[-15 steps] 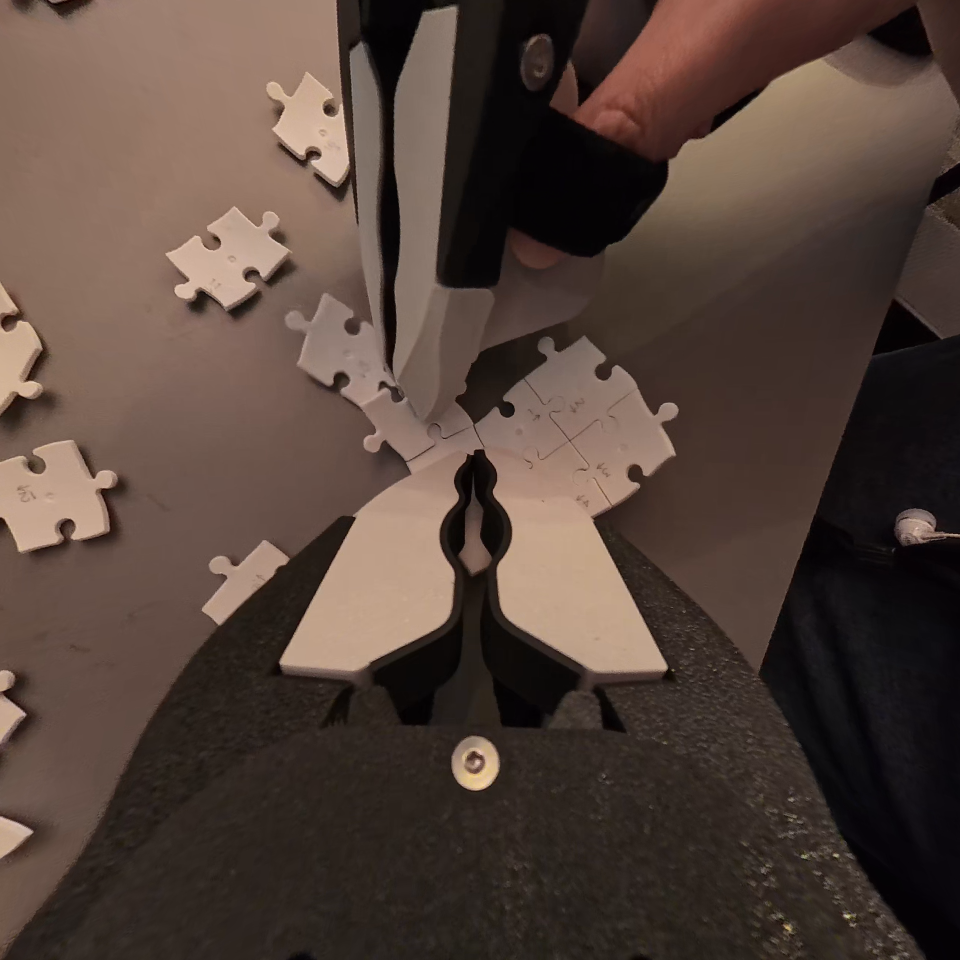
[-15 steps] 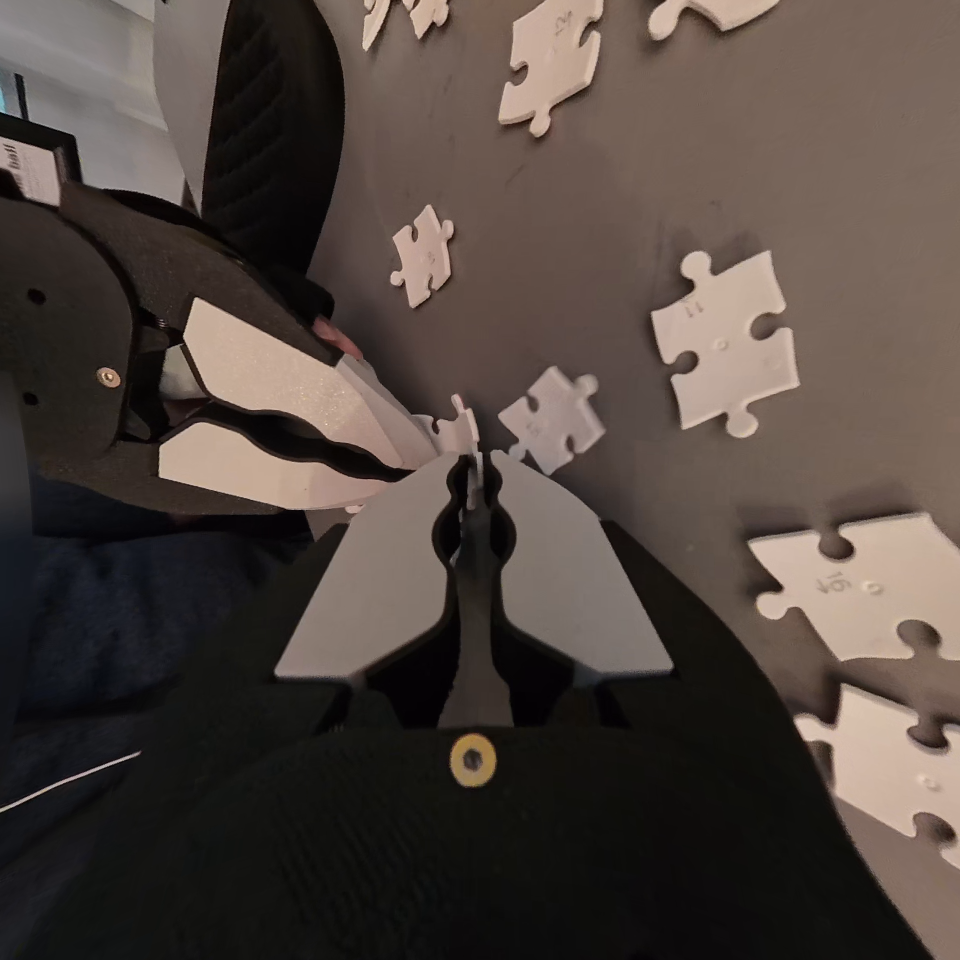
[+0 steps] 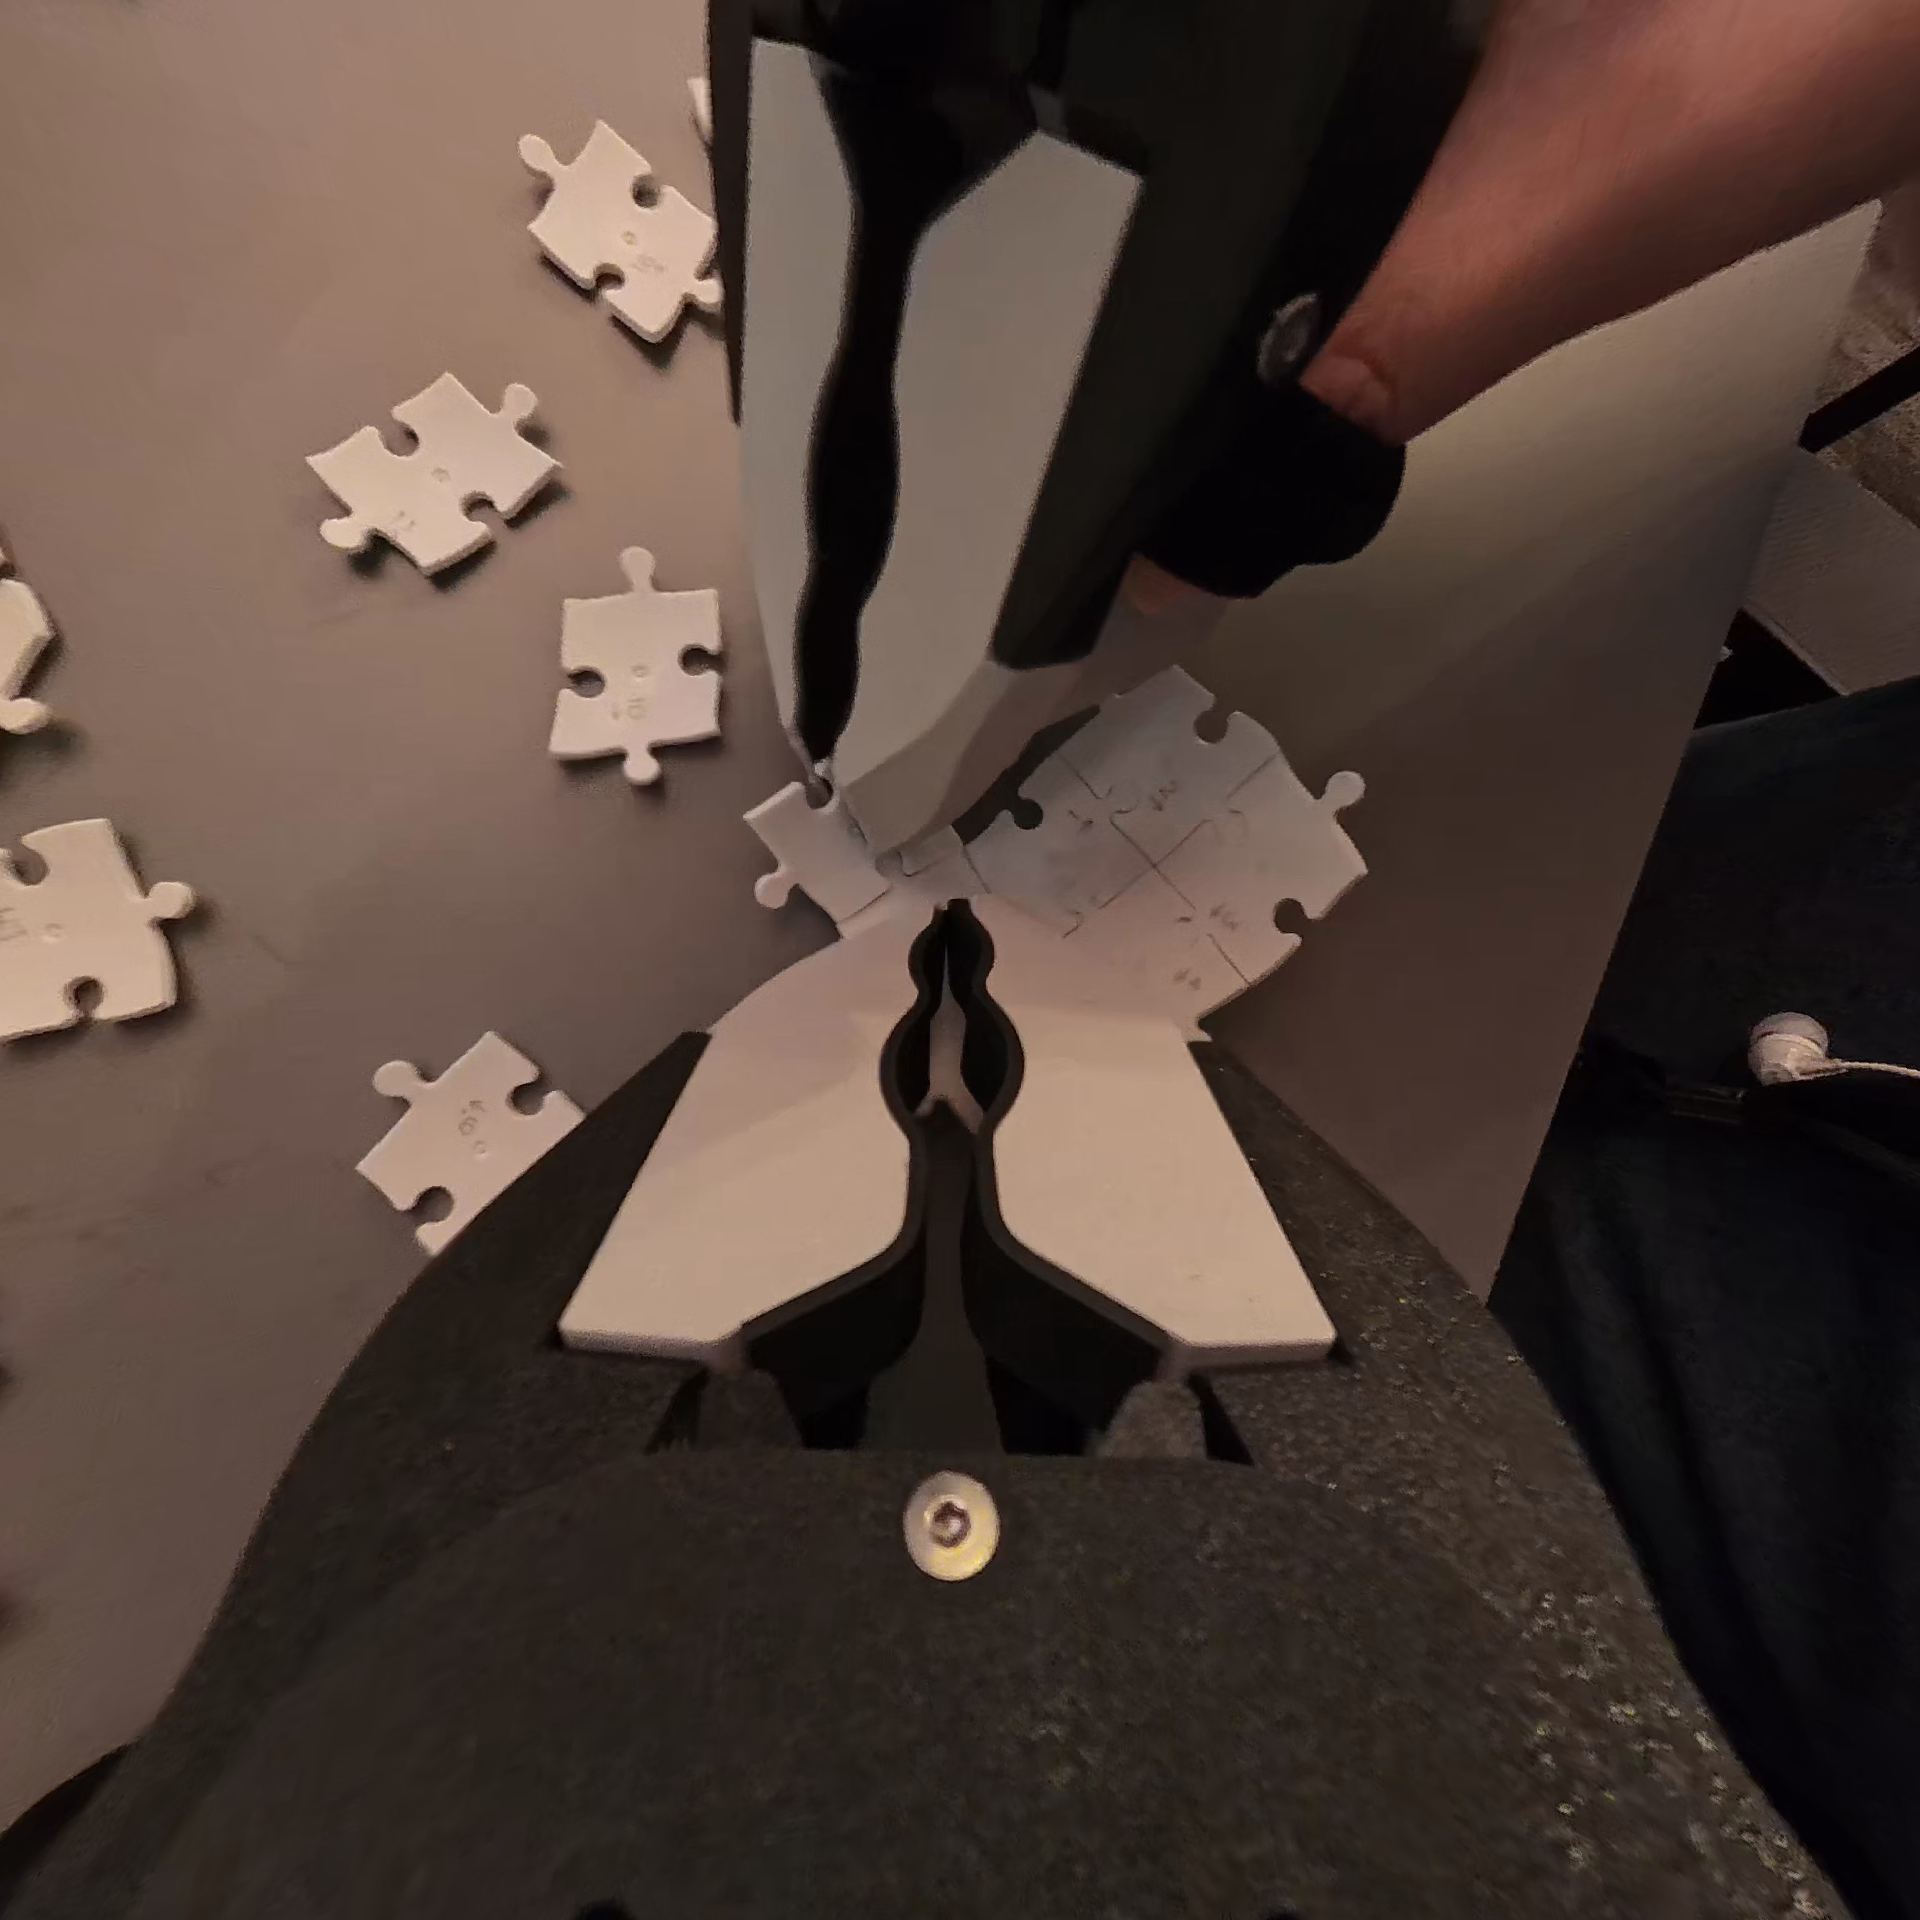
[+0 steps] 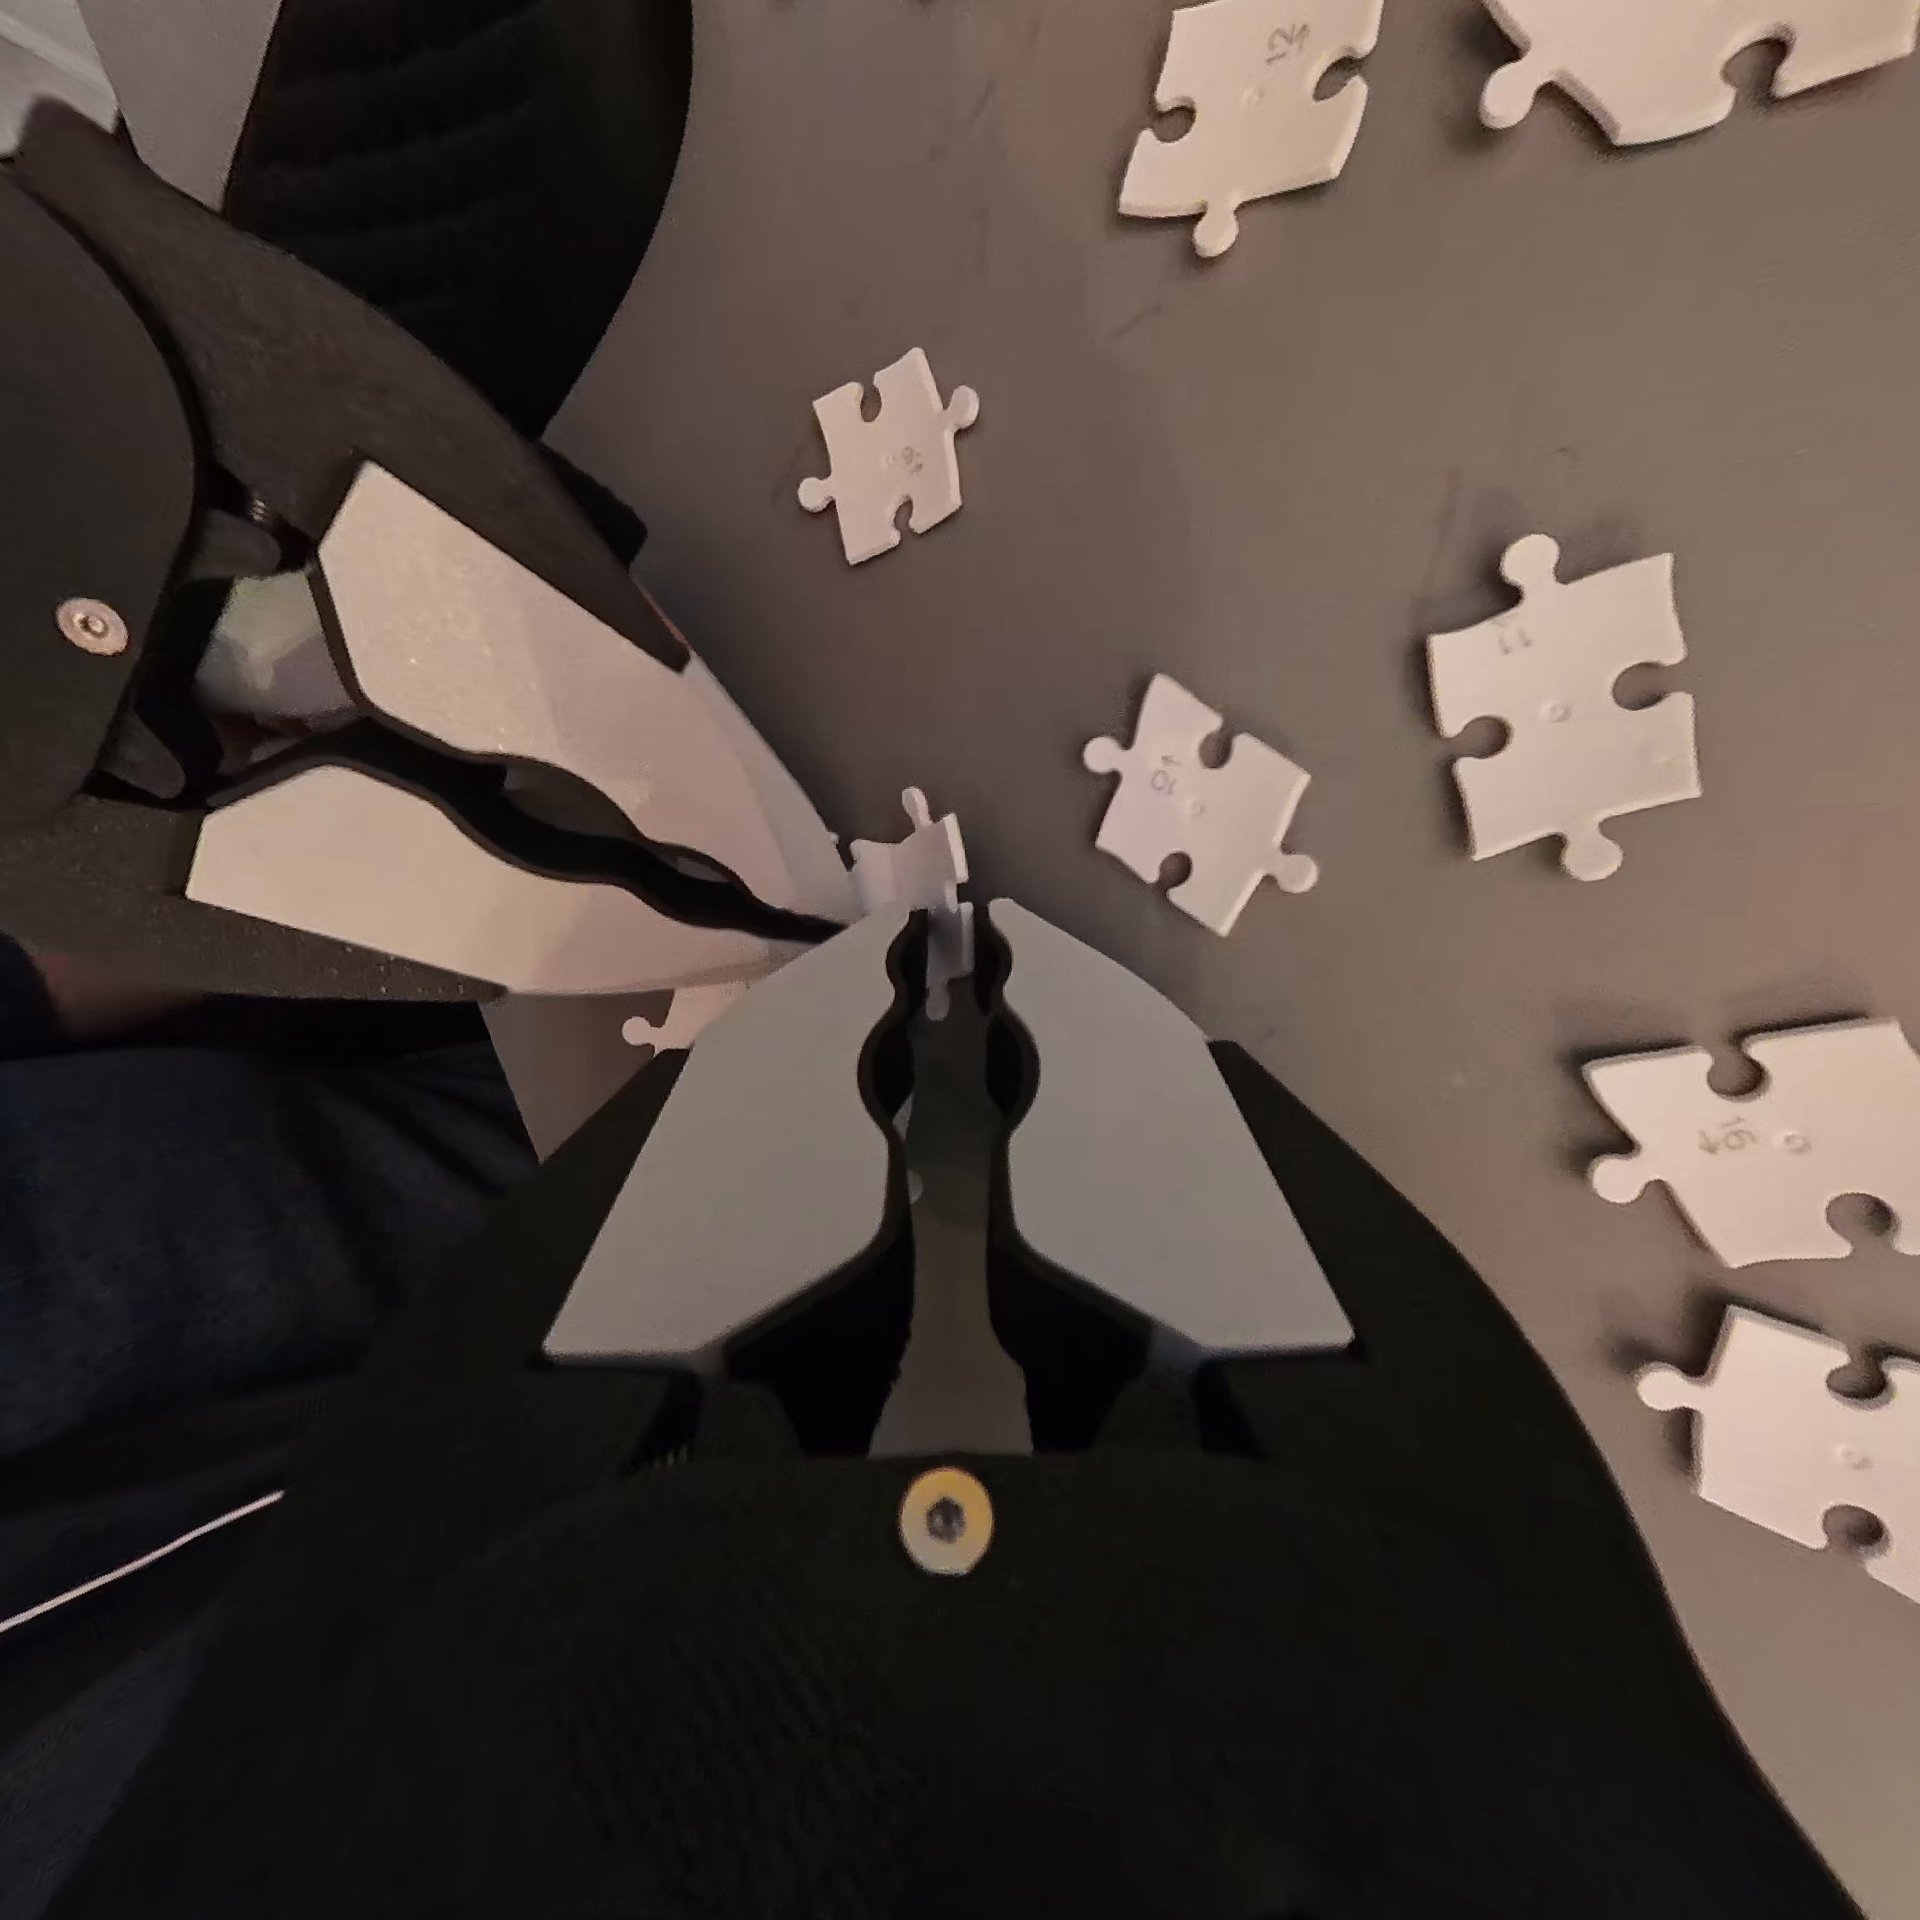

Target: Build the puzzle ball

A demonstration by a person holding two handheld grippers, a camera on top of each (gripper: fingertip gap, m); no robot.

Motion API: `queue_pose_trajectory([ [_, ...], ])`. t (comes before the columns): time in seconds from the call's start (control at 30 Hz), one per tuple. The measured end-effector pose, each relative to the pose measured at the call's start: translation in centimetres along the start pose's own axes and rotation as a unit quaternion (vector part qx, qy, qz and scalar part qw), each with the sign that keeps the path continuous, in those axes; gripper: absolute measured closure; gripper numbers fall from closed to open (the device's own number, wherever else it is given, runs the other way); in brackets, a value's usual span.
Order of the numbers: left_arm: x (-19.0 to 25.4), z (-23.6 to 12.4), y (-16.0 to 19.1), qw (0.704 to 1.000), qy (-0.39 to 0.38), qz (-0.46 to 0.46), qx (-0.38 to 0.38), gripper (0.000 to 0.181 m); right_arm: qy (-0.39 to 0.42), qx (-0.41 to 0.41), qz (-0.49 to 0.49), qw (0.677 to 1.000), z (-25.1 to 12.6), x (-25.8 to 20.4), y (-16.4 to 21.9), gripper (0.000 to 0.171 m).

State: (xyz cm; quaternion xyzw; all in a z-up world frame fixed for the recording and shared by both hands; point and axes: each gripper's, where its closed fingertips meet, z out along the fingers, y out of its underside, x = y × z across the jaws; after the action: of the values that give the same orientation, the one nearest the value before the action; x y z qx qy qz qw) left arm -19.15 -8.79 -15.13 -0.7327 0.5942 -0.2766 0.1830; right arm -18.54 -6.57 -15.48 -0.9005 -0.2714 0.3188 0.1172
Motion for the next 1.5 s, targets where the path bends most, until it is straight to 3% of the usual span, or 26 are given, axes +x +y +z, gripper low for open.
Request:
queue_pose_trajectory([
  [0.17,-0.6,-0.8,-1.0,0.999,-0.008,-0.003,0.031,0.181,0.002,0.005,0.002,1.0,0.0,0.0,0.0,0.161],
  [0.33,-1.7,-0.1,-0.7,0.999,-0.04,0.018,0.015,0.181,0.0,0.002,0.004,1.0,0.0,0.0,0.0,0.161],
  [0.8,-1.4,0.3,-0.4,0.999,-0.038,0.021,-0.001,0.181,-0.011,-0.01,-0.007,1.0,-0.1,-0.2,0.3,0.159],
  [1.13,-1.5,0.4,-0.4,0.999,-0.041,0.031,-0.011,0.181,0.031,-0.009,-0.086,0.996,-1.0,0.7,0.0,0.147],
  [1.23,-1.5,0.4,-0.4,0.999,-0.039,0.032,-0.013,0.181,0.017,0.006,-0.12,0.993,-1.1,-0.1,-0.4,0.149],
  [1.33,-1.5,0.4,-0.4,0.999,-0.039,0.031,-0.014,0.181,-0.027,0.018,-0.156,0.987,-1.3,-1.6,-0.5,0.17],
  [1.5,-1.5,0.4,-0.4,0.999,-0.039,0.032,-0.015,0.181,-0.049,-0.005,-0.17,0.984,-0.4,-1.8,0.5,0.17],
])
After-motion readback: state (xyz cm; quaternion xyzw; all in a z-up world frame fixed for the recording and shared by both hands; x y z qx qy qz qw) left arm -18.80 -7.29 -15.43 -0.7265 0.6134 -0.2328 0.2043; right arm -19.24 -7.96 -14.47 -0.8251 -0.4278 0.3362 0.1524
